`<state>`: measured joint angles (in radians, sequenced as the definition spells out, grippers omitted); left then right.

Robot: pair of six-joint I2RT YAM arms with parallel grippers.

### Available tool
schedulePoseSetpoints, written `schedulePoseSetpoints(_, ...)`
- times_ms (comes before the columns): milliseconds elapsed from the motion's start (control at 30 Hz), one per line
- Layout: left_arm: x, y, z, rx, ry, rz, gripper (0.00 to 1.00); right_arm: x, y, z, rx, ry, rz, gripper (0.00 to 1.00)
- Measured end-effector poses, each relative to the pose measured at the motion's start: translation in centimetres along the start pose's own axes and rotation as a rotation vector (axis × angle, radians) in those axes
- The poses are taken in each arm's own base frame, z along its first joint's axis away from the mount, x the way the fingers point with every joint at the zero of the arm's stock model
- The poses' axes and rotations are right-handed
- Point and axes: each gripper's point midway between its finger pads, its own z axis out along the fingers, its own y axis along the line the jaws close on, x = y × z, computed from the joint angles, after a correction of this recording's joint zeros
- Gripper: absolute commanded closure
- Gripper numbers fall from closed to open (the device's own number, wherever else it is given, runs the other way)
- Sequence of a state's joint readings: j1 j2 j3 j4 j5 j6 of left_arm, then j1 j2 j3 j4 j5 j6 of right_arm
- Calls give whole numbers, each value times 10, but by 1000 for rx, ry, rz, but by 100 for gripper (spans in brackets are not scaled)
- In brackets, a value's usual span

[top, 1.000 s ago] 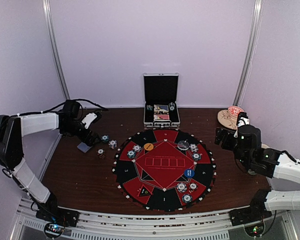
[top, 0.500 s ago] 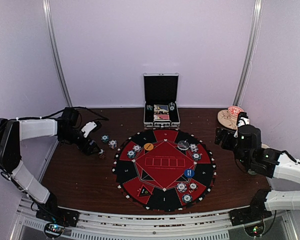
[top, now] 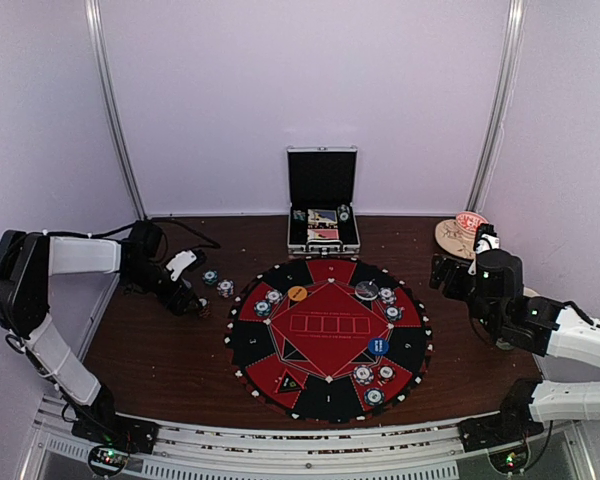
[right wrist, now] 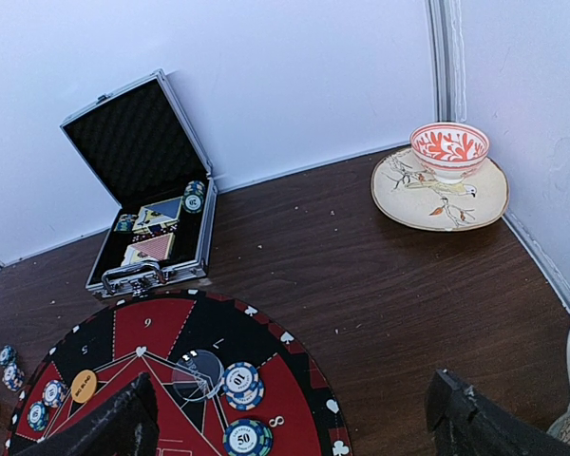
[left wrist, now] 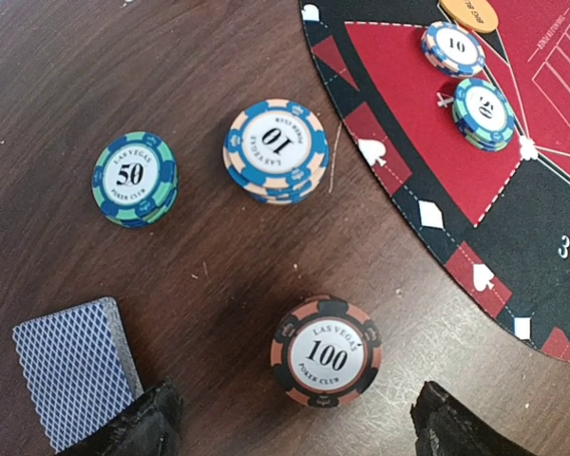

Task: Distribute texas hold em gaming equipment
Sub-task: Pick up the pile of poker chips from the pile of poker chips.

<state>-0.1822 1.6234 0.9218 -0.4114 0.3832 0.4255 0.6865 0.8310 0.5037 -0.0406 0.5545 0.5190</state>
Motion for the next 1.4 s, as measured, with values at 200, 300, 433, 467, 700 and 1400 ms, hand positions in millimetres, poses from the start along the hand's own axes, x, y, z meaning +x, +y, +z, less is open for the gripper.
schedulePoseSetpoints(200, 1, -2, 1, 4, -1, 3, 13, 0, 0, 0, 0, 0, 1, 0)
schedulePoseSetpoints(300, 1, -5, 3, 7, 0, 10, 13, 0, 0, 0, 0, 0, 0, 0)
schedulePoseSetpoints(433, -1, -11, 6, 13, 3, 29, 14, 0, 0, 0, 0, 0, 0, 0)
schedulePoseSetpoints(467, -1, -12, 7, 14, 2, 33, 14, 0, 0, 0, 0, 0, 0, 0)
schedulePoseSetpoints(700, -4, -11, 8, 3, -5, 42, 20, 1, 0, 1, 1, 2, -2, 0)
schedulePoseSetpoints(1400, 2, -20, 30, 20, 37, 65, 39, 8, 1, 5, 8, 24, -22, 0)
